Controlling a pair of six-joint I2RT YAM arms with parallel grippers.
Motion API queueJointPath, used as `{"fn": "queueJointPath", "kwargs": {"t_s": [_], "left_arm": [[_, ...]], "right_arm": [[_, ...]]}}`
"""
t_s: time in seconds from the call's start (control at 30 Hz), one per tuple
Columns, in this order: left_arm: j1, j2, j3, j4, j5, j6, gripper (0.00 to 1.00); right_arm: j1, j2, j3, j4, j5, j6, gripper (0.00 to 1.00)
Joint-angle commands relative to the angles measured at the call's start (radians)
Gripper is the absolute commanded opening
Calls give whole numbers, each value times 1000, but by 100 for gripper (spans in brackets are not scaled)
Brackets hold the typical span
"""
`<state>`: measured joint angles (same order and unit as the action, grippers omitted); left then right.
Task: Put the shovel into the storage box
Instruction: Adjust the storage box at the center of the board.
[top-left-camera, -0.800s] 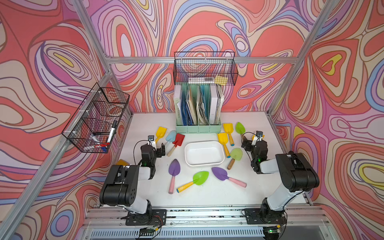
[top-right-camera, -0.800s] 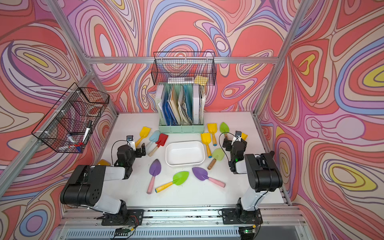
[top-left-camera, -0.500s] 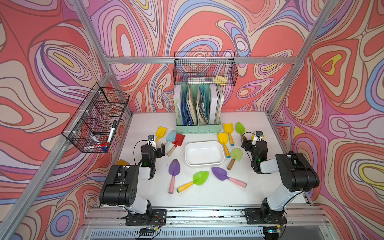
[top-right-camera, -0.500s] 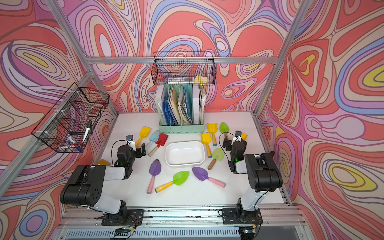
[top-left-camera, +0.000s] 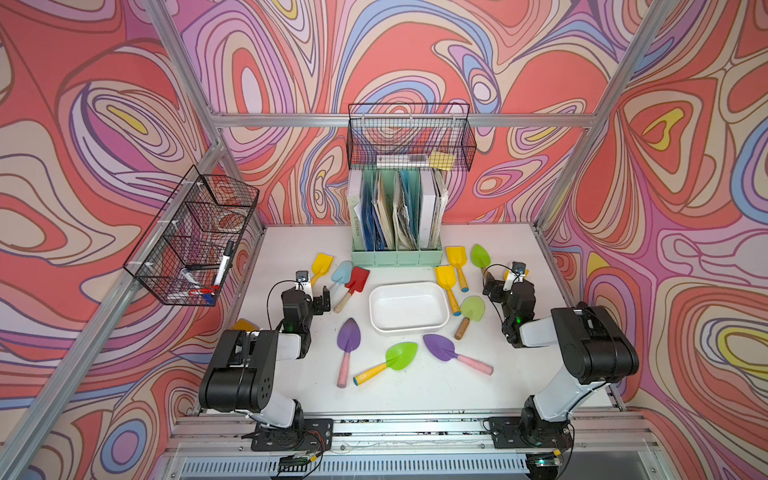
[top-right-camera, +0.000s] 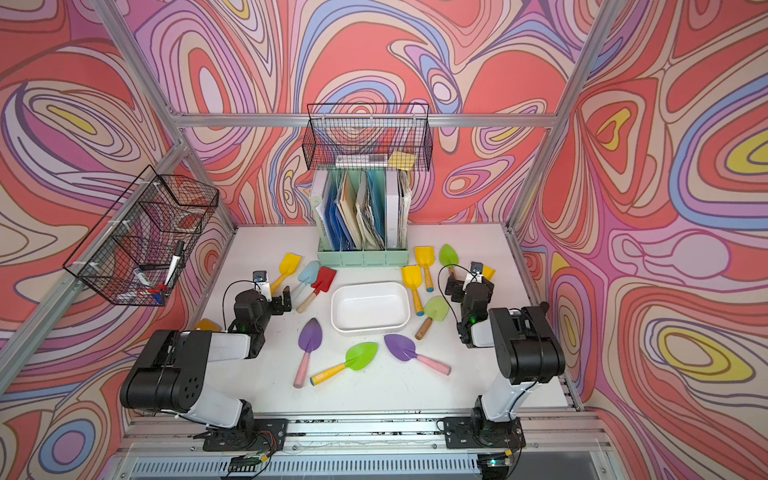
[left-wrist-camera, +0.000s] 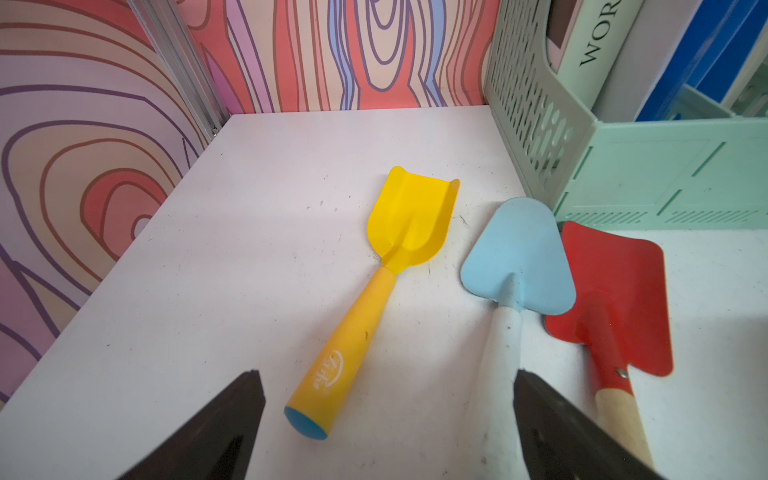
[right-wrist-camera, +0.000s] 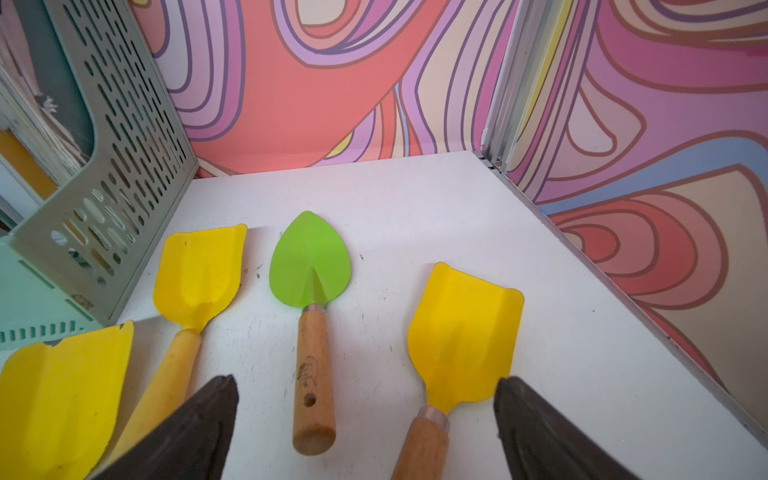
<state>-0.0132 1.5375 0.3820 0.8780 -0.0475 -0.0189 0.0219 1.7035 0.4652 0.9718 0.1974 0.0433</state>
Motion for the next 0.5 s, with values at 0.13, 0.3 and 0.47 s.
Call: {"fn": "queueJointPath", "kwargs": {"t_s": [0.13,0.3,0.47], "left_arm": [[4,-3,-2,-2,1,-5,99],[1,-180,75,-285,-118,-46,99],[-35,-375,280,-646,-191,-107,99]], "right_arm": [[6,-5,-8,2,-6,1,98],[10,-117,-15,-68,-12,-17,98],[38,-303,160,-676,82,88,90]]}}
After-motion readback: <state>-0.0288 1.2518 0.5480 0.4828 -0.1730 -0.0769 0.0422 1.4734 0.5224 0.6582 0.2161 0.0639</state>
